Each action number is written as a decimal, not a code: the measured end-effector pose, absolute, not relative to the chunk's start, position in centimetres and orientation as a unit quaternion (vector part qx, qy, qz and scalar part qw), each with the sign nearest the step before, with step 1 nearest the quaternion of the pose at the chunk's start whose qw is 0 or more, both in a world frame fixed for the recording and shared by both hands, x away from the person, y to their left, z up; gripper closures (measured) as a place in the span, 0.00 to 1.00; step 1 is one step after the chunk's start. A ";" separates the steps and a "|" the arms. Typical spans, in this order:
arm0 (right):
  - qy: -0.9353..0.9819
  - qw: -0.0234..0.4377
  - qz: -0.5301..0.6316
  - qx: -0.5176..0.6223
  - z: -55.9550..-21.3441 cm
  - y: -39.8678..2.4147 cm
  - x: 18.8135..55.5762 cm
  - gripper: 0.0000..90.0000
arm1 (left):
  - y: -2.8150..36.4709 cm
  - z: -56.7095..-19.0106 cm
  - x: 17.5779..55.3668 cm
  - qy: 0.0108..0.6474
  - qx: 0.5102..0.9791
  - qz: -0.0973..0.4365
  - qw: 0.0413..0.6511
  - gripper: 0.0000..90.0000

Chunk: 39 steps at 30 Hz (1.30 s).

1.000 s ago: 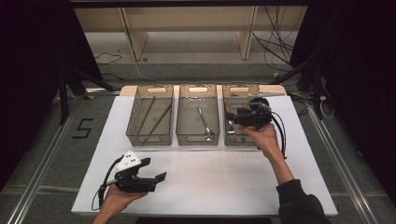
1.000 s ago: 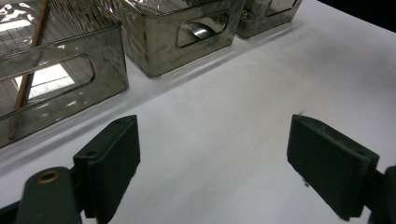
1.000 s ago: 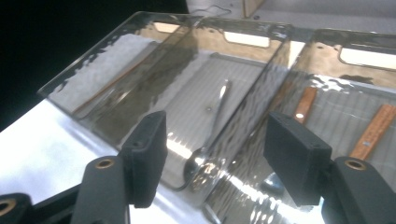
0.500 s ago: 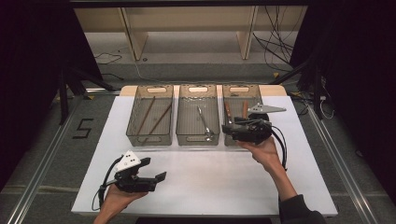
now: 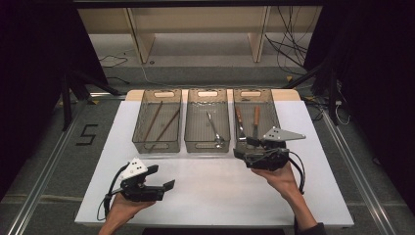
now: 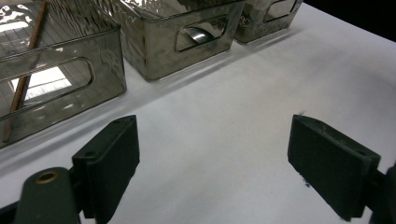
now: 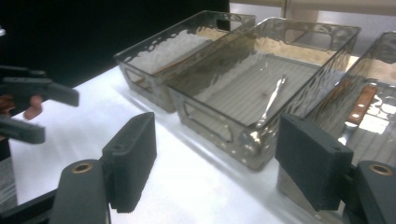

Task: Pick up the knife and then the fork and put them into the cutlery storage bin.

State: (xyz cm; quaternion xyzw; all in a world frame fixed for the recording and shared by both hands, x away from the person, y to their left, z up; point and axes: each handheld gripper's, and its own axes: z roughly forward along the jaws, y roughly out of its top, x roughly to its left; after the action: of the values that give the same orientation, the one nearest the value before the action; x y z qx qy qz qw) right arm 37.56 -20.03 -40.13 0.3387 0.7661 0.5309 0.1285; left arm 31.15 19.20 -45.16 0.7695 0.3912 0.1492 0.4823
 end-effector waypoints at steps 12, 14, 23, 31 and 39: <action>0.770 0.136 0.537 0.315 -41.7 -20.4 34.8 0.30 | 19.3 -45.2 31.1 0.392 0.763 0.149 0.491 0.19; 0.770 0.135 0.537 0.317 -42.1 -20.7 34.4 0.29 | 19.3 -45.1 30.9 0.390 0.763 0.150 0.494 0.19; 0.757 0.141 0.547 0.328 -43.6 -21.7 33.0 0.28 | 19.2 -45.3 30.5 0.384 0.758 0.152 0.505 0.19; 0.748 0.146 0.555 0.333 -44.6 -22.3 32.1 0.27 | 19.1 -45.7 30.3 0.385 0.752 0.148 0.514 0.19; 0.749 0.147 0.551 0.337 -45.6 -22.6 31.4 0.25 | 19.2 -46.3 30.3 0.386 0.752 0.144 0.514 0.19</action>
State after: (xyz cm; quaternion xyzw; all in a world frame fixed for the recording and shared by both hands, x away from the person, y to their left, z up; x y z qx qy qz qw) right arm 31.35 -22.60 -45.61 0.3367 0.7492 0.5510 0.1475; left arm 30.31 19.17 -46.26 0.7523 0.3862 0.1443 0.5139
